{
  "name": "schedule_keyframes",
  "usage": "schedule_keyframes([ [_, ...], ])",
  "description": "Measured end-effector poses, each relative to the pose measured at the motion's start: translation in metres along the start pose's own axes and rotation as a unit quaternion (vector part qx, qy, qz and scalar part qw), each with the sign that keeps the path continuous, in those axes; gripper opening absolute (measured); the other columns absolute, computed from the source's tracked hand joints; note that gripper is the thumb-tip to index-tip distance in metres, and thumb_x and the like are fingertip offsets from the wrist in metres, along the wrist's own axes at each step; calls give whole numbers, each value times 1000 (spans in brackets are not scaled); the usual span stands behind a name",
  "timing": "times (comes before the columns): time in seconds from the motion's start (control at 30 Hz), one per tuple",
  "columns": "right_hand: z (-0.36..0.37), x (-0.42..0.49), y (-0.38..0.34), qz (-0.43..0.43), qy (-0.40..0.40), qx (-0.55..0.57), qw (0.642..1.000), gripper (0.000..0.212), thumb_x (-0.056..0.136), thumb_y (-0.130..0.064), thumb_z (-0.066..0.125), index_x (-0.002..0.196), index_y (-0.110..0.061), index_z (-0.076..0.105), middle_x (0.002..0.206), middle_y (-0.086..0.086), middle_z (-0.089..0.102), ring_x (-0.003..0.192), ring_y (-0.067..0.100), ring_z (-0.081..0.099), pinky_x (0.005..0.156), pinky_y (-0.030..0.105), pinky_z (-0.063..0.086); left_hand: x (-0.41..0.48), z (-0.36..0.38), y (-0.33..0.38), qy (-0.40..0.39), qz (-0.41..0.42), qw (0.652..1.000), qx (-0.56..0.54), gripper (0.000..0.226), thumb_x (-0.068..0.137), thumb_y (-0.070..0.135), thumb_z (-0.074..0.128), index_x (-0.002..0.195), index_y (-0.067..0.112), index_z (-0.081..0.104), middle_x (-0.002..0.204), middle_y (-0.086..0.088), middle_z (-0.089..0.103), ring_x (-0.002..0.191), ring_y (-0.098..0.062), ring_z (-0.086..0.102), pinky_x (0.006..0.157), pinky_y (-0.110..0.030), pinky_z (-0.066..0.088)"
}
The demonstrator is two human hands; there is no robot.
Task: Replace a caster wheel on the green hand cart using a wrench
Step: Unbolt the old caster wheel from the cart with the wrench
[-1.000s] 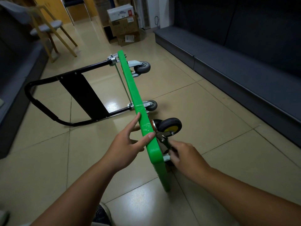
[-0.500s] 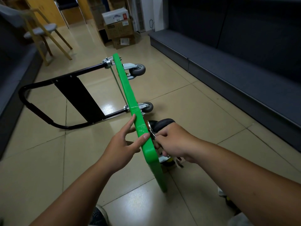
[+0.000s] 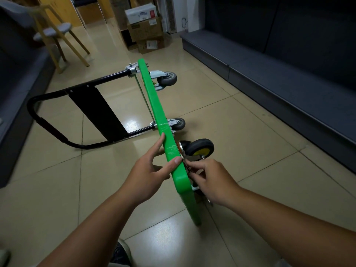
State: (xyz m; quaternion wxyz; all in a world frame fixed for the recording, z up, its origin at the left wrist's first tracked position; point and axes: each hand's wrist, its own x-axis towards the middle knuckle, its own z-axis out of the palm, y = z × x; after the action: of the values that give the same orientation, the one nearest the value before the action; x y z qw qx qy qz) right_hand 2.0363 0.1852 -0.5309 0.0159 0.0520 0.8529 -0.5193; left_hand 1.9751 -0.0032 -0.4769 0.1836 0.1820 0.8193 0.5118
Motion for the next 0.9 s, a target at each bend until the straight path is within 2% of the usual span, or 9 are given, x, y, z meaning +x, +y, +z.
schedule_keyframes([
  [0.1,14,3,9,-28,51,-29,998,33,95,-11,67,125,-25,71,113,-9,72,103,7,65,93,29,55,1,0,-1,1,-3,1000,3,105,66,67,69,159,50,22,131,20,52,90,-12,77,80,-32,63],
  [0.2,13,-4,20,-52,50,-104,992,29,96,-10,64,120,-24,70,108,-7,68,96,10,63,82,25,52,2,-1,-1,3,-6,1000,5,104,67,66,70,159,51,22,139,10,52,93,-14,77,86,-42,63],
  [0.3,-2,-19,34,77,6,-206,975,10,96,-14,59,95,-23,63,89,-3,62,83,19,63,66,27,44,3,-1,-1,2,-4,1000,8,104,68,66,71,158,52,23,138,10,52,92,-16,77,86,-46,63],
  [0.37,-14,-26,36,201,-40,-231,951,10,93,-14,60,85,-18,56,88,4,63,83,24,67,67,28,50,4,-1,-2,1,-3,1000,11,104,68,67,72,158,52,23,133,15,52,90,-16,78,86,-46,63],
  [0.43,-24,-25,25,250,-37,-173,952,5,91,-12,65,87,-9,64,91,10,70,80,27,71,68,32,58,4,-1,-3,1,-3,1000,14,105,67,70,71,158,52,23,132,17,53,89,-15,78,85,-45,64],
  [0.5,-31,-17,3,226,18,-54,973,6,91,-9,66,89,-12,70,89,10,74,65,22,68,53,27,53,5,0,-3,3,-2,1000,16,105,67,69,71,159,52,23,137,13,53,89,-16,78,84,-45,64],
  [0.57,-34,-8,-23,182,44,26,982,10,93,-10,67,95,-17,73,85,5,74,57,12,62,48,19,47,4,1,-2,4,-2,1000,16,102,70,66,71,159,52,23,138,12,52,89,-17,78,84,-45,64],
  [0.77,-31,2,-58,161,-11,107,981,27,97,-10,55,77,-6,73,70,4,66,49,13,51,51,24,43,1,1,-2,11,-1,1000,1,99,71,63,73,158,51,25,126,31,52,90,-15,77,85,-44,63],
  [0.9,-25,3,-46,125,-29,109,986,18,99,-12,60,96,-10,78,78,8,73,53,18,61,58,33,52,1,2,-2,9,0,1000,5,97,75,60,71,159,50,23,128,29,52,89,-15,78,85,-44,63],
])
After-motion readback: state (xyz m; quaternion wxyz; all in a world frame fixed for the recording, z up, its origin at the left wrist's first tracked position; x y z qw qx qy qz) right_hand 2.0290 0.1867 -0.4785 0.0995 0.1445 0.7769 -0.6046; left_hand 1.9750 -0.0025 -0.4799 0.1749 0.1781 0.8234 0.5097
